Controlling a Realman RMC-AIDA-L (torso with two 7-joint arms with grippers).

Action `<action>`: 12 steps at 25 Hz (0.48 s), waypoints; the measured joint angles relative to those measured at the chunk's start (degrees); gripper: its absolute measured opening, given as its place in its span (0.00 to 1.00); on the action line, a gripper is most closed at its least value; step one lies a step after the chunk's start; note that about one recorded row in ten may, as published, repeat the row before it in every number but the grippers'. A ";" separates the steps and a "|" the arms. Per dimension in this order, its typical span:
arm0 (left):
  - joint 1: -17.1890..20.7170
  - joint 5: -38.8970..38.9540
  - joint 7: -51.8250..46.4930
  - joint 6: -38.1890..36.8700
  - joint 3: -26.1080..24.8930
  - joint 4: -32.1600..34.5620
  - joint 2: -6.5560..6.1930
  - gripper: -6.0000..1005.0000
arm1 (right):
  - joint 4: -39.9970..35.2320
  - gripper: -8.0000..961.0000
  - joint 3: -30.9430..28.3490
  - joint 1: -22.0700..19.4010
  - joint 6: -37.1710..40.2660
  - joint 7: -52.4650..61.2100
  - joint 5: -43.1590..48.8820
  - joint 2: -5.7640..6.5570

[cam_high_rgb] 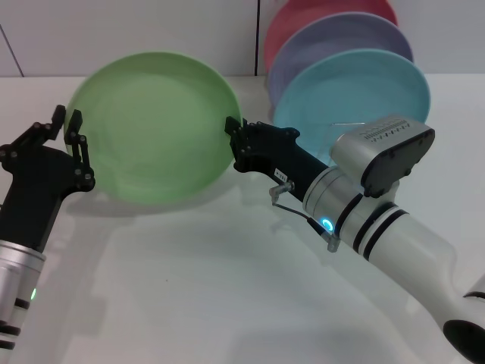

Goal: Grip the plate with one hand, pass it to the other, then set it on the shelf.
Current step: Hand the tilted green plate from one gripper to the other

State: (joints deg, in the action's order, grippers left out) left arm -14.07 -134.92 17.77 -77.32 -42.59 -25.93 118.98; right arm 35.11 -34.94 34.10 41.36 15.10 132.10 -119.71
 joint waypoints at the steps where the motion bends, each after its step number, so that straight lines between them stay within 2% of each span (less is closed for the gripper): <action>1: 0.00 0.01 -0.17 -0.01 -0.13 0.12 -0.06 0.08 | -0.01 0.04 -0.02 0.00 -0.02 -0.06 0.00 0.00; 6: 0.03 0.04 -0.36 -0.05 -0.85 0.30 -0.22 0.15 | -0.03 0.04 -0.10 0.00 -0.05 -0.18 0.00 0.00; 10: 0.73 0.07 -1.31 -2.79 -2.20 -0.10 -0.29 0.35 | -0.14 0.04 -0.21 0.00 -0.06 -0.25 0.00 0.01; 12: 1.19 0.06 -2.72 -4.35 -2.97 -0.29 -0.32 0.41 | -0.18 0.04 -0.25 0.00 -0.06 -0.27 0.00 0.01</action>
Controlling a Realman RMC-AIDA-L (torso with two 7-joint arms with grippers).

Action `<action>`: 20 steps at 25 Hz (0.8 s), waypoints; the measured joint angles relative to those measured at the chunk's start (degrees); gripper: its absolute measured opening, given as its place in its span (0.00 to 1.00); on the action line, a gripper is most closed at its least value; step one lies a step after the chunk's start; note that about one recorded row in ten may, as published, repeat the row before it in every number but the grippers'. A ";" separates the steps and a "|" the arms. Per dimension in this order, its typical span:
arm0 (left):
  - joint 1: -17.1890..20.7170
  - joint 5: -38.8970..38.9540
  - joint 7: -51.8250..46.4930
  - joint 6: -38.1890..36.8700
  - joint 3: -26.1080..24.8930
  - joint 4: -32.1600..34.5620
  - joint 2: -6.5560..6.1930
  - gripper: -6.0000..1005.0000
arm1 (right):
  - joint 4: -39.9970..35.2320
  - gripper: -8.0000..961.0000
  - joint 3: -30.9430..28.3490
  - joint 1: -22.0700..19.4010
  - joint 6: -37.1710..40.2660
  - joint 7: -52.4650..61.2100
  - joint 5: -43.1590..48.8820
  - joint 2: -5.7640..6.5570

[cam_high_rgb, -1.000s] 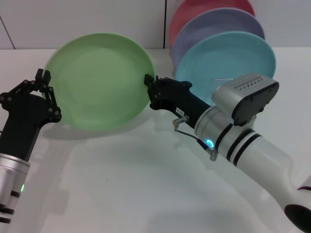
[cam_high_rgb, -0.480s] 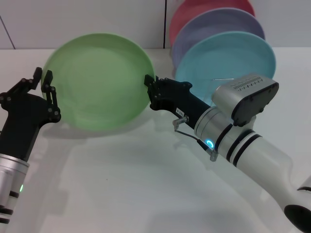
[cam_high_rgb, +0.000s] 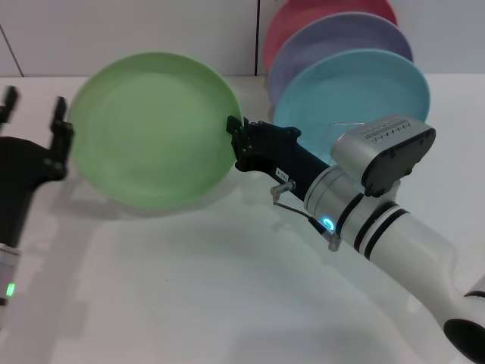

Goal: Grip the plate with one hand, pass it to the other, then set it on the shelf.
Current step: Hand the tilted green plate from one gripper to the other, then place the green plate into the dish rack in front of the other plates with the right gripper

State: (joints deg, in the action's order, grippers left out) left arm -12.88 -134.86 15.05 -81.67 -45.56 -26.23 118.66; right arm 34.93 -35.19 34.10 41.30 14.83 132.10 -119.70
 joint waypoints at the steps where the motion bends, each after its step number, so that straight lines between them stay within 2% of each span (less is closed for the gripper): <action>1: 0.44 0.07 -1.67 -1.13 -0.81 -0.17 -0.06 0.44 | -0.04 0.04 -0.04 0.00 0.07 -0.02 0.00 0.00; 2: 0.84 -0.06 -4.01 -2.09 -1.76 -0.36 -0.11 0.47 | -0.06 0.04 -0.10 0.00 0.25 -0.04 0.01 0.00; 3: 1.74 -0.23 -13.49 -3.67 -5.40 -0.54 -0.53 0.50 | -0.07 0.04 -0.17 0.00 1.09 -0.09 0.16 0.01; 4: 1.74 -0.23 -13.49 -3.67 -5.40 -0.54 -0.53 0.53 | -0.07 0.04 -0.17 0.00 1.09 -0.09 0.16 0.01; 5: 1.80 -0.32 -19.77 -3.77 -7.63 0.19 -0.78 0.56 | -0.04 0.04 -0.22 -0.03 1.69 -0.16 0.23 0.04; 8: 0.67 -0.40 -35.66 -3.81 -13.66 5.43 -1.25 0.69 | 1.07 0.04 -0.42 -1.53 4.59 -2.68 0.09 0.08; 10: 0.38 -0.48 -38.24 -3.81 -14.66 6.66 -1.41 0.78 | 1.85 0.04 -0.61 -2.26 5.19 -4.12 -0.02 0.09; 12: 0.31 -0.48 -41.42 -3.83 -15.76 7.67 -1.79 0.78 | 4.84 0.04 -1.69 -4.77 6.06 -8.43 -0.09 0.21; 13: 0.63 -0.49 -43.00 -3.99 -16.29 7.50 -2.17 0.78 | 8.25 0.04 -3.23 -7.86 6.36 -12.49 0.02 0.35; 14: 0.63 -0.49 -43.00 -3.99 -16.29 7.50 -2.17 0.78 | 8.25 0.04 -3.23 -7.86 6.36 -12.49 0.02 0.35; 20: 0.97 -1.28 -44.59 -4.46 -16.23 6.98 -2.91 0.78 | 17.77 0.04 -5.97 -19.48 11.26 -21.87 2.45 1.19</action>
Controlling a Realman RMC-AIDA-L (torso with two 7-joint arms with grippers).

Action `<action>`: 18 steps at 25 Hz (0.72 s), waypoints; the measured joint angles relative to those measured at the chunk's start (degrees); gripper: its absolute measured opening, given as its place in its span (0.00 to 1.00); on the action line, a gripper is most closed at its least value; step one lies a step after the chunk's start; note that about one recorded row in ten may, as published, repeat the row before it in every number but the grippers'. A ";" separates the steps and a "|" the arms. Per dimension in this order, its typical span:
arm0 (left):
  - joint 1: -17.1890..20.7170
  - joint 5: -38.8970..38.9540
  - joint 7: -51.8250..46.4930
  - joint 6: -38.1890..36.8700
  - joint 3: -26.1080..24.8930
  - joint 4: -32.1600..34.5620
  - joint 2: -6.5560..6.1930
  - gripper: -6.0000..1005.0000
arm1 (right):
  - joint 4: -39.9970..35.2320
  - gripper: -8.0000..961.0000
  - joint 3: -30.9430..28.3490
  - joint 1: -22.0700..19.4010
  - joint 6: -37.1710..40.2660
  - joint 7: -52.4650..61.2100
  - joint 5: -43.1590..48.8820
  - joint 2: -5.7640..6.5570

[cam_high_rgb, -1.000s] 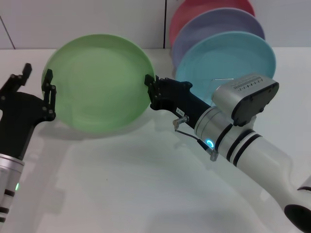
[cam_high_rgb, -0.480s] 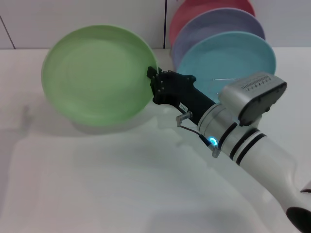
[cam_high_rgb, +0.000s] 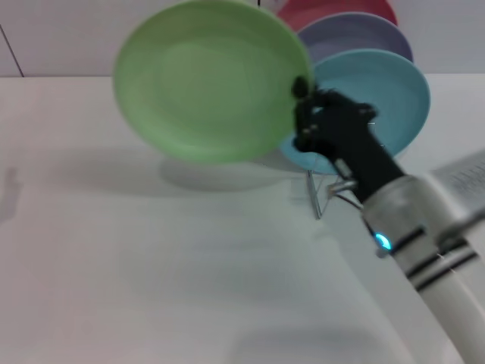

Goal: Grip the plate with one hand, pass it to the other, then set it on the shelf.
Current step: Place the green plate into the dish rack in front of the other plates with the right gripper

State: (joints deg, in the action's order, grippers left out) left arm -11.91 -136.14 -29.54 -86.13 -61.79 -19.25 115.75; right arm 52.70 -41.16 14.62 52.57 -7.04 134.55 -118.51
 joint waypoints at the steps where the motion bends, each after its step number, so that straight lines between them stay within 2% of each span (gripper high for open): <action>1: 0.01 -0.65 -0.18 0.01 -0.14 0.00 -0.11 0.78 | 1.54 0.04 -0.51 -2.17 0.74 -0.89 1.34 0.13; 2: 0.01 -1.05 -0.27 0.02 -0.22 0.00 -0.17 0.78 | 3.07 0.04 -1.14 -4.02 1.21 -1.65 2.63 0.16; 3: 0.03 -1.79 -0.32 0.04 -0.32 -0.02 -0.33 0.78 | 6.27 0.04 -2.76 -8.49 1.43 -2.93 6.41 0.16; 4: 0.03 -1.79 -0.32 0.04 -0.32 -0.02 -0.33 0.78 | 6.27 0.04 -2.76 -8.49 1.43 -2.93 6.41 0.16; 8: 0.07 -2.11 -0.35 0.01 -0.37 -0.06 -0.48 0.78 | 11.15 0.04 -7.19 -16.65 1.69 -3.50 14.26 0.31; 12: 0.22 -2.11 -0.39 0.00 -0.39 -0.07 -0.41 0.78 | 11.34 0.04 -10.74 -18.83 2.51 -3.40 18.82 0.36; 13: 0.26 -2.12 -0.44 -0.01 -0.40 -0.30 -0.20 0.78 | 9.87 0.04 -13.19 -18.81 4.00 -3.00 21.48 0.29; 15: 0.30 -2.12 -0.45 -0.01 -0.41 -0.49 -0.12 0.78 | 8.94 0.04 -14.14 -18.48 5.02 -2.90 22.48 0.31; 17: 0.36 -2.11 -0.46 0.00 -0.41 -0.74 0.07 0.78 | 6.99 0.04 -15.53 -17.28 7.35 -2.36 23.69 0.81; 18: 0.36 -2.10 -0.46 0.02 -0.41 -0.79 0.23 0.78 | 4.63 0.04 -17.32 -15.69 9.83 0.45 25.55 1.81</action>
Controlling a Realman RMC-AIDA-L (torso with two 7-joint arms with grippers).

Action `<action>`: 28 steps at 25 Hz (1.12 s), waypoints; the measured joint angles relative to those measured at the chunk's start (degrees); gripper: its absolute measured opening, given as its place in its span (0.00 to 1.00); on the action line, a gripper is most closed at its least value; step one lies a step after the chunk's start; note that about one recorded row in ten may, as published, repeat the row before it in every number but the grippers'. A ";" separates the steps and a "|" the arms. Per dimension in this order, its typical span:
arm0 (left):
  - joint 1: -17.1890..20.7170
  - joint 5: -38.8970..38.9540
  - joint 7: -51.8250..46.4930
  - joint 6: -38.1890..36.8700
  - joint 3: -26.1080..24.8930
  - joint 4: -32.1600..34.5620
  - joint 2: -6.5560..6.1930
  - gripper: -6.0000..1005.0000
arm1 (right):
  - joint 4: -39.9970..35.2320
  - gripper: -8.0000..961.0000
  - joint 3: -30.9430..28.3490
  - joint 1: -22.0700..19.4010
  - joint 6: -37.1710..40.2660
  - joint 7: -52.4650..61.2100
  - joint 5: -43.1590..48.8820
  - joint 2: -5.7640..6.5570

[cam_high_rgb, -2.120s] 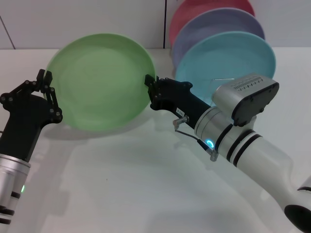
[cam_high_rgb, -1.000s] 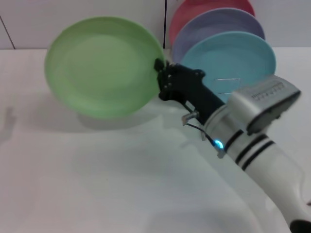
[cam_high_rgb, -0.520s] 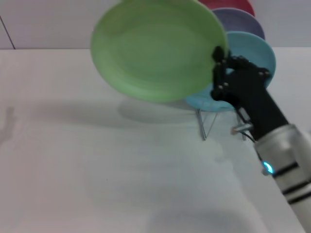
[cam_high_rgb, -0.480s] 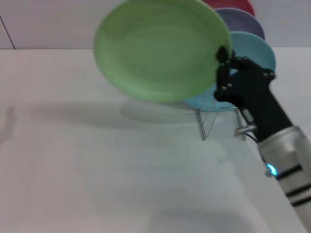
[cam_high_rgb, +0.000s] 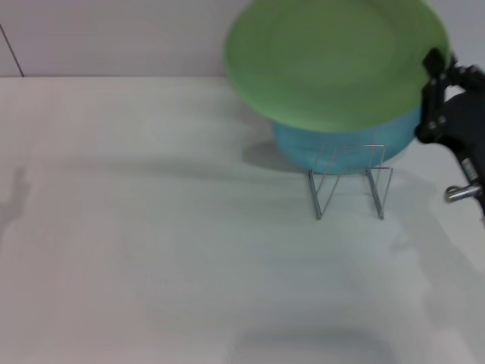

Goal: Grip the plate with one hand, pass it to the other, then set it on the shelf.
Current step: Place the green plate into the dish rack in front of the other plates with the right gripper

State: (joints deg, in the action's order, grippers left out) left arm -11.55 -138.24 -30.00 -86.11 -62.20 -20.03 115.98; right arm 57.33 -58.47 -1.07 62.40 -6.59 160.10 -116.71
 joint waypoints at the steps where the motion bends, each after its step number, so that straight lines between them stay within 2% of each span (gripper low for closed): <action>1: -0.04 -0.01 0.00 0.03 0.01 -0.02 0.14 0.78 | 0.00 0.04 0.00 0.00 0.00 0.00 0.00 0.00; 2: -0.04 -0.01 0.00 0.03 0.01 -0.02 0.14 0.78 | -0.99 0.04 -1.02 0.69 0.84 2.30 1.13 0.59; 5: -0.54 -0.02 0.38 0.29 -0.02 -0.56 1.24 0.78 | -3.68 0.04 -5.57 2.53 2.15 13.50 6.07 2.47; 8: -0.56 -0.01 1.06 0.44 -0.02 -0.92 1.64 0.78 | -4.92 0.04 -7.23 3.09 2.16 16.09 6.95 3.34; 9: -0.56 0.00 1.65 0.56 0.00 -1.18 1.85 0.78 | -5.17 0.04 -7.34 3.21 2.10 16.46 6.97 3.92; 10: -0.51 0.00 2.33 0.74 0.08 -1.47 1.99 0.78 | -5.52 0.04 -7.24 3.27 2.02 17.41 7.02 5.37; 11: -0.39 0.00 3.33 1.01 0.21 -1.93 2.16 0.78 | -5.52 0.04 -7.24 3.27 2.02 17.41 7.02 5.37; 14: -0.07 0.00 5.72 1.36 0.43 -3.14 2.52 0.77 | -5.91 0.04 -7.21 2.88 2.19 18.59 7.07 7.14; 15: 0.03 -0.01 6.53 1.37 0.48 -3.59 2.59 0.77 | -6.05 0.04 -7.22 2.47 2.34 18.85 7.08 8.06; 21: -0.01 0.16 7.53 1.61 1.26 -4.38 2.85 0.77 | -10.04 0.04 -6.93 3.32 5.38 20.72 7.12 9.40; 25: -0.54 0.39 9.47 2.10 2.63 -5.40 3.04 0.77 | -16.19 0.04 -6.54 6.29 9.56 23.45 7.14 10.35; 28: -0.56 0.40 10.49 2.53 3.15 -6.36 3.09 0.77 | -20.33 0.04 -6.07 8.49 12.36 24.12 7.16 10.48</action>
State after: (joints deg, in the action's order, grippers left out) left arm -12.11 -137.84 -19.51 -83.58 -59.05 -26.39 119.07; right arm 37.00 -64.55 7.42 74.75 17.53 167.26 -106.23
